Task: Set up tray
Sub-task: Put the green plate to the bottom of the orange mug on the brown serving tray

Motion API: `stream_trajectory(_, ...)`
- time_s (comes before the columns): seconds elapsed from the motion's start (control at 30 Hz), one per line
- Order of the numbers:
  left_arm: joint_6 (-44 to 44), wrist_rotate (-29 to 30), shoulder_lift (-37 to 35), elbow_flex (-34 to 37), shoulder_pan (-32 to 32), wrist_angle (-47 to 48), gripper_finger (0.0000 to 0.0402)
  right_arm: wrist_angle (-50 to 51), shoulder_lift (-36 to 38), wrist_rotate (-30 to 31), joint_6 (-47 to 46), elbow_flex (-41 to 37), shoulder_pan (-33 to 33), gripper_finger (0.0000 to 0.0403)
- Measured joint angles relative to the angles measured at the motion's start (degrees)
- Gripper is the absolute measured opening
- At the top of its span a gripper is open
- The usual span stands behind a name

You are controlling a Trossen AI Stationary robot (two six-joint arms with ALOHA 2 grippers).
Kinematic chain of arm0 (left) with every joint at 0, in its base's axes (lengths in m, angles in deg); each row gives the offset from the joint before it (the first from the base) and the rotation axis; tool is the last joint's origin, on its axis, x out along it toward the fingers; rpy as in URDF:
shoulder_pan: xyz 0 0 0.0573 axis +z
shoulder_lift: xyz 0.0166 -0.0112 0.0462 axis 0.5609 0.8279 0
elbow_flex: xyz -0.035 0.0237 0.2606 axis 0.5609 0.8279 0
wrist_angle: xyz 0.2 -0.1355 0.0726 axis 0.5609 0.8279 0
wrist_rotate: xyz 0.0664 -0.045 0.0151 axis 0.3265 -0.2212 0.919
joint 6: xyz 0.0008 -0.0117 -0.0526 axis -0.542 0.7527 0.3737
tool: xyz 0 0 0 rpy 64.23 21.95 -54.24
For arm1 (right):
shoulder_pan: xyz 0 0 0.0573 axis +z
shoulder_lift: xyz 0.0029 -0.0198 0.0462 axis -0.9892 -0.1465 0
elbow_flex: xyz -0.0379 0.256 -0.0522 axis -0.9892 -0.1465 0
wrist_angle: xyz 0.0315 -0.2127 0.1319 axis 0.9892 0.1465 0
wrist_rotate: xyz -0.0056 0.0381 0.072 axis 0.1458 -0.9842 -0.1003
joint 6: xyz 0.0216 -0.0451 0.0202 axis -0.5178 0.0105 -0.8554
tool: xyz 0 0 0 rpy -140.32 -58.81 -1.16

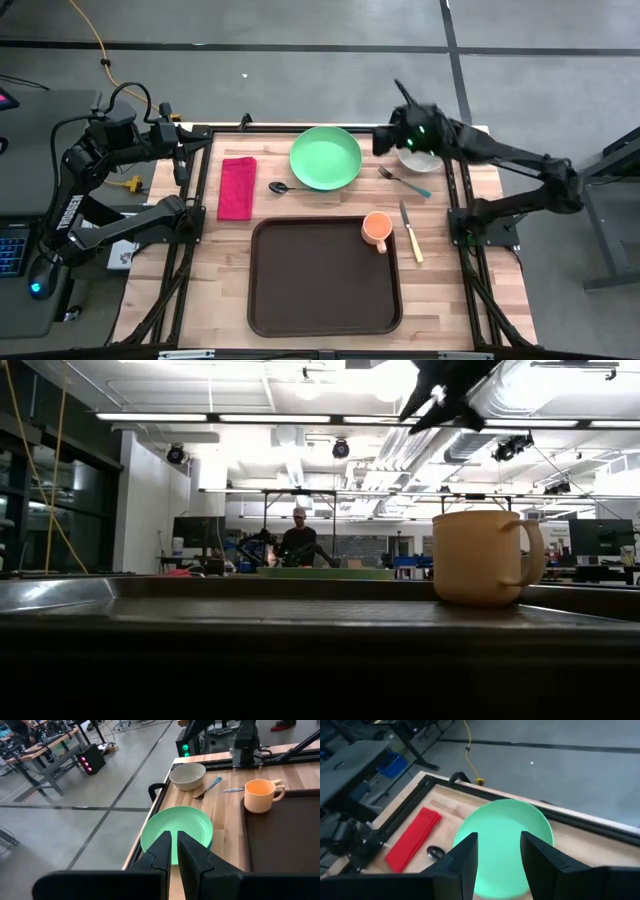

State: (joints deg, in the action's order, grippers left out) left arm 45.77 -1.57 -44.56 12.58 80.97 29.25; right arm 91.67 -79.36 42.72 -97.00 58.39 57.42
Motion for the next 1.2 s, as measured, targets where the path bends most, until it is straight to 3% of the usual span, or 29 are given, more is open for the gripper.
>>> stream_trajectory(0.2,1.34,-0.02,-0.01,0.0,0.01,-0.94,0.0062,-10.93,-10.52,-15.35,4.35,1.34,-8.46,0.0124)
stream_trajectory(0.33,2.6,-0.96,0.0,0.0,0.0,-2.24,0.0062,-5.93,-19.87,-19.81,9.79,9.04,-9.23,0.0124)
stream_trajectory(0.47,3.34,-1.31,0.0,0.0,0.02,-2.33,0.0062,9.52,-29.62,-19.68,16.59,21.55,-8.3,0.0124)
stream_trajectory(0.6,4.28,-1.31,0.0,0.0,0.0,-2.33,0.0062,27.69,-38.69,-14.54,21.23,33.72,-7.16,0.0124)
stream_trajectory(0.7,4.28,-1.31,0.0,0.0,0.0,-2.33,0.0062,34.0,-43.11,-11.85,22.11,38.89,-6.85,0.0124)
stream_trajectory(1.0,4.08,-1.27,0.0,0.0,0.0,-2.33,0.0062,33.28,-45.41,-10.92,21.98,34.26,-8.1,0.0131)
stream_trajectory(1.2,3.04,-1.11,0.0,0.0,0.01,-2.31,0.0062,30.82,-45.41,-13.41,20.61,29.85,-10.26,0.0193)
